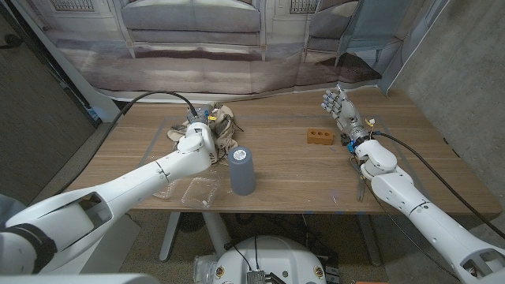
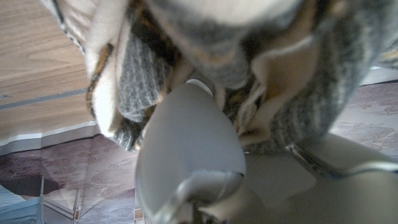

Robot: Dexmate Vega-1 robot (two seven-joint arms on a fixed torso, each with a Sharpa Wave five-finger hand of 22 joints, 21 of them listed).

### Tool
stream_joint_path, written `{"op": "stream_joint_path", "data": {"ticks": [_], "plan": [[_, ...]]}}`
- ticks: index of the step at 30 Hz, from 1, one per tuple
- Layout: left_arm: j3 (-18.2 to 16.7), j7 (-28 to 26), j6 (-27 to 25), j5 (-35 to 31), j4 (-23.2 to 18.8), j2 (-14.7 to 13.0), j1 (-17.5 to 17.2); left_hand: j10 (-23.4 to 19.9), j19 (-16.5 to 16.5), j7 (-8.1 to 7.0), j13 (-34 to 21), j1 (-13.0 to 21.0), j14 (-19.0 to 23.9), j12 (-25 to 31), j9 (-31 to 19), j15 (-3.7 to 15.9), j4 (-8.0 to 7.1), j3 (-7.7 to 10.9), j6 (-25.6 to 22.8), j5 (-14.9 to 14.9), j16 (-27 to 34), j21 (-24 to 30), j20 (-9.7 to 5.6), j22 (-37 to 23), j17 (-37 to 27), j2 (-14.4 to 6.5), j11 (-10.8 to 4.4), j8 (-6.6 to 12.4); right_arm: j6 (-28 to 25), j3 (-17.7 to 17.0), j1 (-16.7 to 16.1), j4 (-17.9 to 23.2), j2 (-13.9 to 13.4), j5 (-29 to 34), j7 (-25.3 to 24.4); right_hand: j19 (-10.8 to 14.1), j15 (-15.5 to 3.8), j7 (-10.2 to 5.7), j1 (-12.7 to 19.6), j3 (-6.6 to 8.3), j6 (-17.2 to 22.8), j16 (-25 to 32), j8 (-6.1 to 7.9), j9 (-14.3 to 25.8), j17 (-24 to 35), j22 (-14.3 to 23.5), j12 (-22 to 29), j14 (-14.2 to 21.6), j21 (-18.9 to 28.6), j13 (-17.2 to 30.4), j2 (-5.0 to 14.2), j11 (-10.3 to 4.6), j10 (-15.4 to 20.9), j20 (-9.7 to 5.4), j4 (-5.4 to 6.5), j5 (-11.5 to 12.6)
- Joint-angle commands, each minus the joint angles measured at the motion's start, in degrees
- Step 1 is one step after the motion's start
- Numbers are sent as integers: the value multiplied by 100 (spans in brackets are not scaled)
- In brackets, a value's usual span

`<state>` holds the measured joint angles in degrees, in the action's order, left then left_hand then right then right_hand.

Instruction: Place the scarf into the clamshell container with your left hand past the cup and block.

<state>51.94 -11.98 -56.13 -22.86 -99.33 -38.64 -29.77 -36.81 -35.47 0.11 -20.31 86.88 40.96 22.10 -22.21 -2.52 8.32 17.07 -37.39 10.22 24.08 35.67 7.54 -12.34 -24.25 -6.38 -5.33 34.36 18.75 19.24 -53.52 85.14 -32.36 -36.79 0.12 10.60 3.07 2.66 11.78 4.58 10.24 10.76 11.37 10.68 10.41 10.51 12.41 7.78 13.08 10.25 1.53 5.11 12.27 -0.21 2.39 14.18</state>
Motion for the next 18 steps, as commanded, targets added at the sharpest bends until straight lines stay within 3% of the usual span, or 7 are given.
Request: {"op": "stream_joint_path", "data": {"ticks": [1,13,18], "plan": [[121,360,-243,-33,-132,-81,190,-51,-1036,184,-30,151,707,32,-31,1171,-34,51,-260,38,24,53,-1134,-19,-145,-171,7,29,29,4,-1,-55,31,-26,49,61,18,3,-5,3,38,8,-6,16,14,20,-22,58,-22,32,9,11,47,1,-3,-6],[91,331,-162,-96,-265,-121,226,-161,-994,148,-82,77,708,49,-10,1183,-89,42,-321,23,1,152,-1146,-19,-198,-197,-33,44,103,-16,-26,-63,57,0,0,71,14,6,-2,-1,43,7,-5,16,14,21,-21,62,-28,32,15,13,55,-8,-8,-6],[262,614,-352,-173,-299,-137,420,-179,-986,155,-102,70,756,47,-6,1193,-89,41,-346,19,16,193,-1154,-18,-224,-195,-39,53,135,-18,-31,-93,74,-16,21,74,12,7,-1,-2,52,7,-2,16,14,21,-19,63,-31,32,19,14,61,-12,-9,-6]]}}
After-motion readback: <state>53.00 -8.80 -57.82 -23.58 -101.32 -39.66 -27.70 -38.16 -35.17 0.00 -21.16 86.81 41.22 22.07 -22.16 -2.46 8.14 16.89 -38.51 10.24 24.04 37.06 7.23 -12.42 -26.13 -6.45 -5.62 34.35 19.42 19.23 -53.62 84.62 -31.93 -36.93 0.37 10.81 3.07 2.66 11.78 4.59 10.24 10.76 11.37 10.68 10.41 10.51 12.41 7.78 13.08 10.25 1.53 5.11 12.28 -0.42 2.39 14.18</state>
